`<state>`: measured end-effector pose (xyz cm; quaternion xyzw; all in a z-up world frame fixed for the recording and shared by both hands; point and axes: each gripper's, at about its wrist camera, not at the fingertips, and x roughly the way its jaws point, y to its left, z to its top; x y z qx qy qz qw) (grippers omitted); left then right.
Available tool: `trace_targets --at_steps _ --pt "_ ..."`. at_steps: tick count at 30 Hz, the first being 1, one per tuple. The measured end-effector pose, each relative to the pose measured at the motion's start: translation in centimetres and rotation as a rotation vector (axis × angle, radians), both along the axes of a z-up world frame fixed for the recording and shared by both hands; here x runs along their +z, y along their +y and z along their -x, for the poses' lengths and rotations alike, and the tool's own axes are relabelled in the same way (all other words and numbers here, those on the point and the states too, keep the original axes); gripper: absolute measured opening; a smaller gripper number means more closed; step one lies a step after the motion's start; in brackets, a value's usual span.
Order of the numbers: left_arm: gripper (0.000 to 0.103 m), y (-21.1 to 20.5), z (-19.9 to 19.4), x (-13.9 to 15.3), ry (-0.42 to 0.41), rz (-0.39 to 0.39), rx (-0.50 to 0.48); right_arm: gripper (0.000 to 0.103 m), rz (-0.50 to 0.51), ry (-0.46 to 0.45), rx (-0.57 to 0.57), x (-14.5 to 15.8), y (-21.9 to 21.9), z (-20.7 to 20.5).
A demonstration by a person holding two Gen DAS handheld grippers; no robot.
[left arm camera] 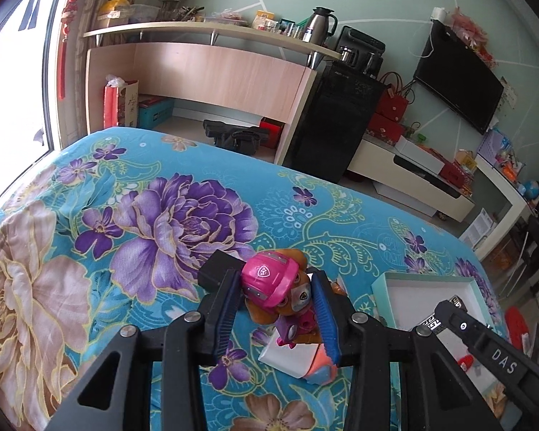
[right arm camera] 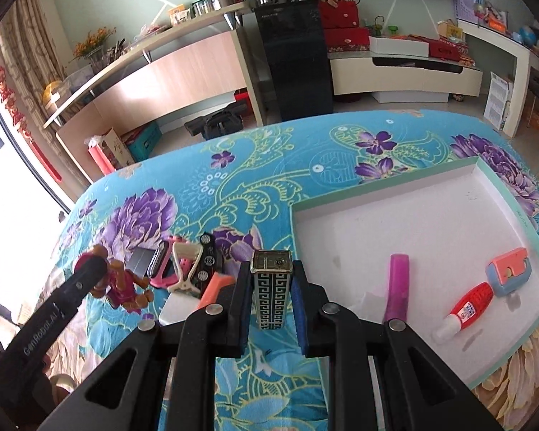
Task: Organize rigid objects
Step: 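Carry the figure over the tray and open the left gripper while the right carries the harmonica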
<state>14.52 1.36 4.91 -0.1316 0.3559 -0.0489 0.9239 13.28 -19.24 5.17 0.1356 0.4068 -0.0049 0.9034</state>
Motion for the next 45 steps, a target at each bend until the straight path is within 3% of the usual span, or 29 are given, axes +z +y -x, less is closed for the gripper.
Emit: trace_targets --at_steps 7,17,34,38,43,45 --pt "0.043 -5.3 0.3 0.9 -0.045 -0.037 -0.132 0.021 0.007 -0.059 -0.148 1.7 -5.4 1.6" --pt "0.043 -14.5 0.6 1.1 -0.105 -0.128 -0.339 0.021 0.06 -0.021 -0.33 0.6 -12.0 3.0" --pt "0.045 -19.2 -0.7 -3.3 -0.037 -0.189 -0.402 0.022 -0.018 0.055 -0.364 -2.0 -15.2 3.1" --pt "0.064 -19.4 -0.6 -3.3 -0.044 -0.194 -0.406 0.022 -0.039 0.056 -0.379 -2.0 -15.7 3.3" --pt "0.074 -19.1 -0.4 -3.1 -0.039 -0.208 -0.4 0.027 -0.024 0.063 -0.372 -2.0 -15.5 3.2" --pt "0.083 -18.8 -0.2 -3.0 -0.042 -0.206 -0.397 0.042 -0.021 0.058 -0.371 -1.8 -15.5 3.2"
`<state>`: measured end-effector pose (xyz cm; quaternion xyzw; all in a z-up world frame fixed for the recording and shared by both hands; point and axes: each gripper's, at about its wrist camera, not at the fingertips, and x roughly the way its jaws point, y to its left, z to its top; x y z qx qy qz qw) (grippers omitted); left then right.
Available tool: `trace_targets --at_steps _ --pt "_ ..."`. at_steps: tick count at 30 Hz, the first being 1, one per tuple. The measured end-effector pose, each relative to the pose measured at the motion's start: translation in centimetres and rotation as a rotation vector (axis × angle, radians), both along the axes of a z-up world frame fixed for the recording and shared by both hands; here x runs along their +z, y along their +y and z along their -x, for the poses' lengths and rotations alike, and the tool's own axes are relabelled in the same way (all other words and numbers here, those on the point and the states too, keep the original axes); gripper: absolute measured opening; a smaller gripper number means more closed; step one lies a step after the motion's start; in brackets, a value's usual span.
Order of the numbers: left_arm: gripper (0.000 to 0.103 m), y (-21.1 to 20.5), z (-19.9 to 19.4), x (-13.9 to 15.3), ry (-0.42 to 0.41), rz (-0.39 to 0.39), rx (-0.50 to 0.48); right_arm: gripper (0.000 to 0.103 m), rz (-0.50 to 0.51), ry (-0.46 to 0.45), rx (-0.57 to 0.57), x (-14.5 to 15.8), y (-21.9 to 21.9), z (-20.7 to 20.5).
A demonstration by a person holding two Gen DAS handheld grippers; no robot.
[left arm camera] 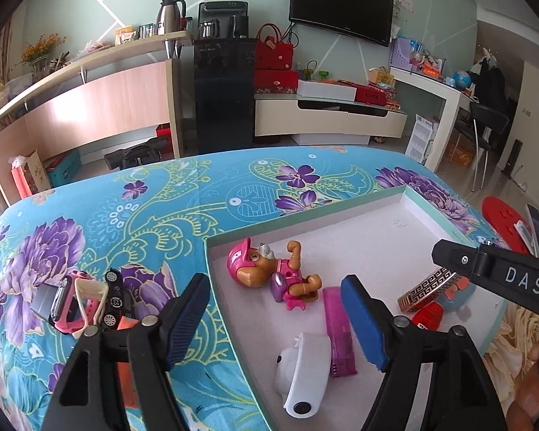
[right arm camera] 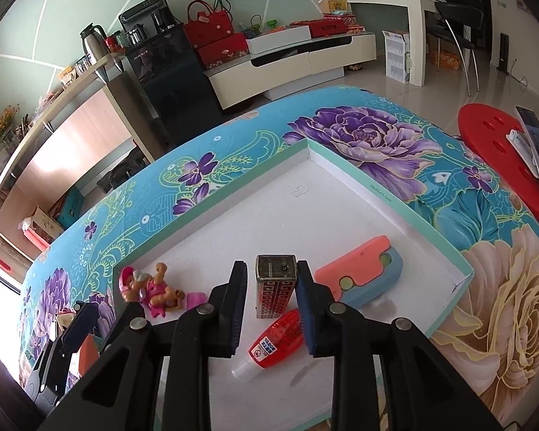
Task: Organize rigid objects
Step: 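Carry the figure over the tray and open the left gripper while the right carries the harmonica, then lower the harmonica into the tray and open the right gripper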
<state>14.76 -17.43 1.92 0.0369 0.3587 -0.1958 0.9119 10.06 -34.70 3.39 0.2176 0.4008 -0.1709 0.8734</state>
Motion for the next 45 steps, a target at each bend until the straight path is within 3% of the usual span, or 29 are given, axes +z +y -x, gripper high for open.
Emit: trace_targets --at_steps 3,6,9,20,24,27,32,36,45 --pt "0.085 0.7 0.1 0.2 0.001 0.011 0.013 0.057 0.01 -0.018 -0.008 0.5 0.1 0.2" --pt "0.085 1.3 -0.1 0.2 0.009 0.012 0.035 0.062 0.004 -0.02 -0.009 0.6 0.0 0.3" --pt "0.094 2.1 -0.3 0.0 0.029 0.024 0.06 0.064 0.0 -0.004 -0.012 0.3 -0.1 0.1" --pt "0.094 4.4 -0.7 -0.2 0.067 0.052 0.151 0.069 -0.001 0.025 -0.02 -0.4 -0.3 -0.1" --pt "0.095 5.0 -0.8 -0.1 0.071 0.07 0.167 0.082 -0.017 0.003 -0.021 -0.4 -0.4 0.1" --pt "0.103 5.5 -0.8 0.1 0.056 0.074 0.186 0.082 -0.017 -0.001 -0.03 -0.4 -0.5 0.1" --pt "0.103 6.9 -0.8 0.5 0.044 0.072 0.233 0.083 -0.005 0.0 -0.025 -0.4 -0.2 0.0" --pt "0.103 8.6 -0.7 1.2 0.042 0.088 0.276 0.095 -0.016 -0.017 0.007 -0.1 0.5 -0.1" --pt "0.103 13.5 -0.1 2.9 0.026 0.139 0.396 0.095 0.023 -0.052 0.108 1.0 4.1 -0.9"
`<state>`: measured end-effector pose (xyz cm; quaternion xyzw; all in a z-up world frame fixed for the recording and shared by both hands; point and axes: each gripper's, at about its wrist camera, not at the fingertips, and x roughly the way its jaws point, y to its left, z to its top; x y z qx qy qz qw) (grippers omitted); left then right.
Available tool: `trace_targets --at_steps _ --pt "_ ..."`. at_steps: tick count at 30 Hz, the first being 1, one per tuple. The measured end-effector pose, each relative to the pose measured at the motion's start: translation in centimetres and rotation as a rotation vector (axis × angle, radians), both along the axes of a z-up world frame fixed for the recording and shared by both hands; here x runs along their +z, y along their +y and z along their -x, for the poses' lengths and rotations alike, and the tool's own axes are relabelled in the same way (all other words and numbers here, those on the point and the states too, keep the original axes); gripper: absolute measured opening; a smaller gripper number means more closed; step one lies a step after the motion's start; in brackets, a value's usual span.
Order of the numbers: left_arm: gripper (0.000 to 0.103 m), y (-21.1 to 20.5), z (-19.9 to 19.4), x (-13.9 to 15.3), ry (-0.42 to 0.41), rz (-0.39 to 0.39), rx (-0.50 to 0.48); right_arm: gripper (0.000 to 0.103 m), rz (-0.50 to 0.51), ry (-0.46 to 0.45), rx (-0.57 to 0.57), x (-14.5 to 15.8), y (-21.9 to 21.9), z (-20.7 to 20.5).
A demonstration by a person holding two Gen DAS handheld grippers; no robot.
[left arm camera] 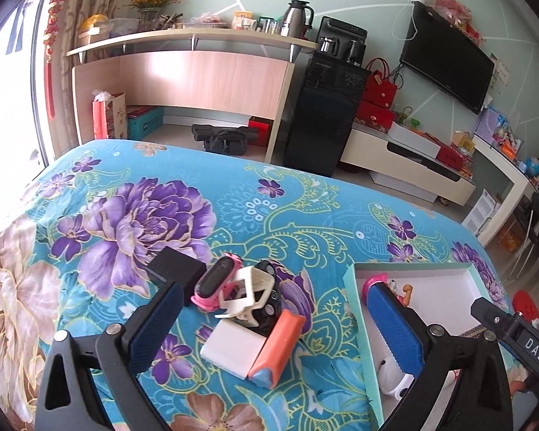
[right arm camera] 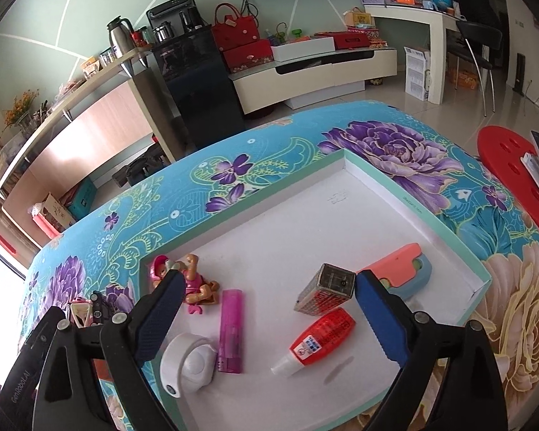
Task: Organize rigid objects
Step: 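Lower the harmonica into the tray and open the right gripper, then move the right gripper to the orange-and-blue case and close on it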
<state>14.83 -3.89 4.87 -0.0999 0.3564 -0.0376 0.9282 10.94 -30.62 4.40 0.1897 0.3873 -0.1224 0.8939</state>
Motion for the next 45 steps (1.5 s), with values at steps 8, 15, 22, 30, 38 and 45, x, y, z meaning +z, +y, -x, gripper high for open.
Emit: trace_targets --at_steps 8,15,22,30,38,45 --pt "0.103 4.1 0.8 1.2 -0.038 0.051 0.095 0.095 0.096 -0.05 0.122 1.3 5.7 -0.3" --pt "0.103 6.1 1.0 1.1 -0.029 0.064 0.14 0.095 0.137 -0.06 0.204 0.8 9.0 -0.6" --pt "0.103 8.5 1.1 0.3 0.002 0.085 0.201 0.095 0.15 -0.034 0.289 -0.3 11.4 -0.9" --pt "0.103 10.1 0.7 -1.5 0.077 0.109 0.246 0.095 0.148 0.013 0.386 -1.7 14.7 -1.1" --pt "0.103 11.0 -0.1 -4.0 0.212 0.098 0.282 0.095 0.199 0.06 0.472 -3.7 18.2 -1.6" --pt "0.103 11.3 -0.8 -7.2 0.365 0.018 0.313 0.095 0.236 0.106 0.492 -5.4 19.7 -2.2"
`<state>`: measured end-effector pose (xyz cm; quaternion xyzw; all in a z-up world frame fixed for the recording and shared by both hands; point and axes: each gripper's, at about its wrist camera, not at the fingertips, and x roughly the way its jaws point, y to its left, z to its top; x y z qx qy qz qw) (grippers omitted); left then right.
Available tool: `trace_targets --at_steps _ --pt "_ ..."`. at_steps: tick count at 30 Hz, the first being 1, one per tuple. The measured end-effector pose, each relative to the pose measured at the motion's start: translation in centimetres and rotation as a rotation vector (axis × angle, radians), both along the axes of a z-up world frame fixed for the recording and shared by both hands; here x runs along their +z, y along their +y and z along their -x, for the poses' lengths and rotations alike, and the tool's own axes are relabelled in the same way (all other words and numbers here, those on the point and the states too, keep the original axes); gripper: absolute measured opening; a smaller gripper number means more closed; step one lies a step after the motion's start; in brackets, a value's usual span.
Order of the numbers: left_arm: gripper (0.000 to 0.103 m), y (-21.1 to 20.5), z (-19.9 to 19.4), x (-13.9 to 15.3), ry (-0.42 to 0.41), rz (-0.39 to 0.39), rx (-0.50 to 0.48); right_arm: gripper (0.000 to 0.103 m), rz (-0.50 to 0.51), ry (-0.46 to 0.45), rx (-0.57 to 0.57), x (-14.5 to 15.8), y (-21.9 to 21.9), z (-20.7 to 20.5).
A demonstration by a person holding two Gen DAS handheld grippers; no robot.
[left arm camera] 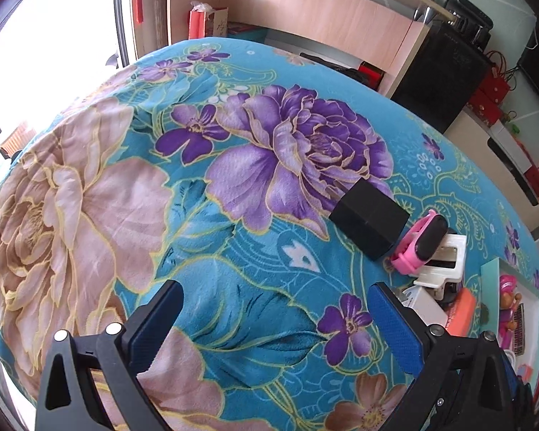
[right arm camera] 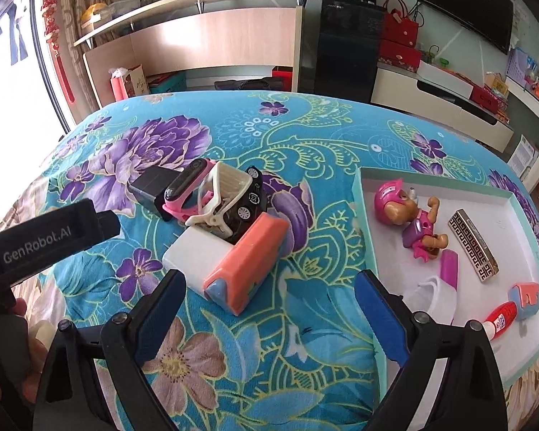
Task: Organize rigid objects
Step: 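Move the right gripper to the orange-and-blue case and close on it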
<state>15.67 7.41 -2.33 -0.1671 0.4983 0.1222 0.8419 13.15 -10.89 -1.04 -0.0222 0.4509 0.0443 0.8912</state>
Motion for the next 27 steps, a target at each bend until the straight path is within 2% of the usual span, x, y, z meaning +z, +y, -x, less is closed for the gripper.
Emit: trace_targets --at_steps 4,7,11,18,24,27 --pt "0.103 -0.3 -0.1 -0.5 0.01 0.042 -0.015 0.095 -0.001 0.024 -0.026 -0.7 -0.5 -0.4" --pt "0.103 -0.5 -0.3 -0.6 0.019 0.051 -0.019 0.094 -0.039 0.038 -0.063 -0.7 -1.7 -0.6" --pt "0.103 -0.7 -0.4 -0.7 0.027 0.041 -0.02 0.085 -0.077 0.04 -0.081 -0.5 -2.8 -0.6" --pt "0.103 -1.4 -0.6 -0.9 0.038 0.025 -0.04 0.065 -0.061 0.068 -0.029 -1.0 -1.8 -1.0" --pt "0.103 -2.0 -0.7 -0.9 0.043 0.02 -0.056 0.062 -0.043 0.085 -0.038 -2.0 -1.8 -2.2" --pt "0.103 -2.3 -0.8 -0.9 0.046 0.015 -0.064 0.062 0.015 0.066 -0.035 -2.3 -1.4 -2.5"
